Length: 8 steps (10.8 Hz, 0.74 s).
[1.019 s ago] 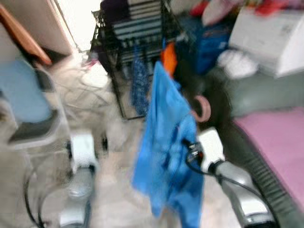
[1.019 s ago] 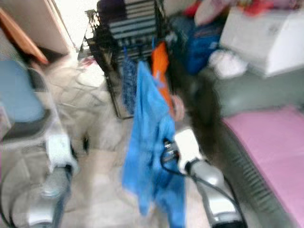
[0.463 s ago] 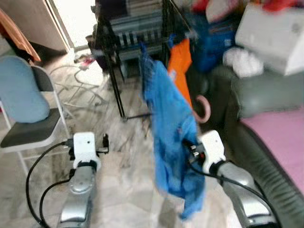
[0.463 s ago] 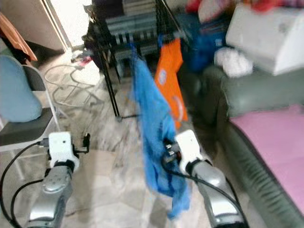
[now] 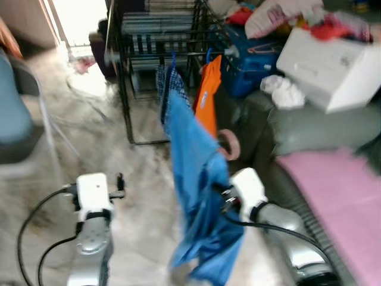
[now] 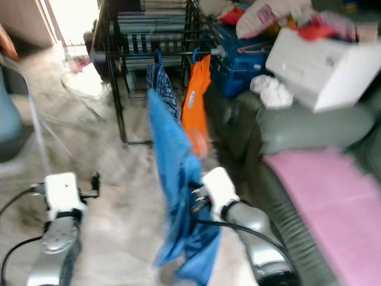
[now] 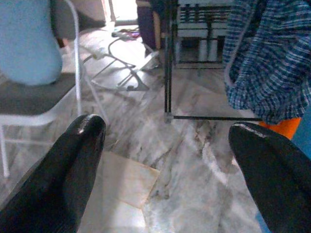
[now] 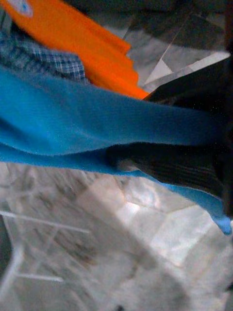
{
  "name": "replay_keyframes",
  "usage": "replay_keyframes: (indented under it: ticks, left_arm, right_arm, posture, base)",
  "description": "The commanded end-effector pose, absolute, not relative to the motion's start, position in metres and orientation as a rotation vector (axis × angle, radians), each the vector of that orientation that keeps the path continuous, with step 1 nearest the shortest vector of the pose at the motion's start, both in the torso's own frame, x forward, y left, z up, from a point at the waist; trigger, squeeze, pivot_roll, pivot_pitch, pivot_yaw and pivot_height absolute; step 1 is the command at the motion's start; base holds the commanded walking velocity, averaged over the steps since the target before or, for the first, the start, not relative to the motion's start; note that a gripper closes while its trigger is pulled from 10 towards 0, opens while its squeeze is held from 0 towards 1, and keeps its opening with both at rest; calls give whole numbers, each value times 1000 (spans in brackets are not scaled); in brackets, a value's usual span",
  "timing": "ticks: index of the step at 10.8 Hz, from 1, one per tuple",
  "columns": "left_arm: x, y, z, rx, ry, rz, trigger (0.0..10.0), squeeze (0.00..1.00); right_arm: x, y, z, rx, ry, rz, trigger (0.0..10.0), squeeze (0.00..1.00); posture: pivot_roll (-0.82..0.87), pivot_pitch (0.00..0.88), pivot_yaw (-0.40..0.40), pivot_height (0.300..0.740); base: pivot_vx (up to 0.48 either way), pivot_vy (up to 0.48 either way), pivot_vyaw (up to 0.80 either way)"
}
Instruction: Hang hanger
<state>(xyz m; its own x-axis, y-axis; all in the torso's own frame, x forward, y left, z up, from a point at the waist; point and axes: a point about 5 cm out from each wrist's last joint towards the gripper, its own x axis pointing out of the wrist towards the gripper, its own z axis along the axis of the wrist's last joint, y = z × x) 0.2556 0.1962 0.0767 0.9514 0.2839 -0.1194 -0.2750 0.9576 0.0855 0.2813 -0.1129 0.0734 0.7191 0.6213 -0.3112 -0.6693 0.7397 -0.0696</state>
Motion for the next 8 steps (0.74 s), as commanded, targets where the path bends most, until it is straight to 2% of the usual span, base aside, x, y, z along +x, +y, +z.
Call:
replay_keyframes:
  ticks: [1,3,4,5,6,8]
  left_arm:
    - [255,204,90,79,70,328,10000,0]
    - [242,212,88,71,85,382,10000,0]
    - [229,212,84,56,104,412,10000,0]
    - [227,208,83,92,104,387,10000,0]
    - [228,203,85,105,101,387,10000,0]
    - [228,214,90,118,101,430,10000,0]
  right_arm:
    - [289,-104,84,-213,235,772,10000,0]
    - [299,-100,82,-233,232,788,10000,0]
    - [304,-104,85,-240,207,765,10000,0]
    - [309,-112,92,-216,189,720,10000,0]
    - [310,-120,94,-209,172,710,10000,0]
    - [318,-116,97,-189,115,645,10000,0]
  posture:
    - [27,0,-123,740]
    - [61,0,-92,740]
    - [40,0,-87,740]
    - [49,0,-91,740]
    - [66,0,-82,740]
    - [85,0,-23,740]
  base:
    - [0,0,0]
    - [0,0,0]
    - [0,0,0]
    - [0,0,0]
    - [0,0,800]
    - [0,0,800]
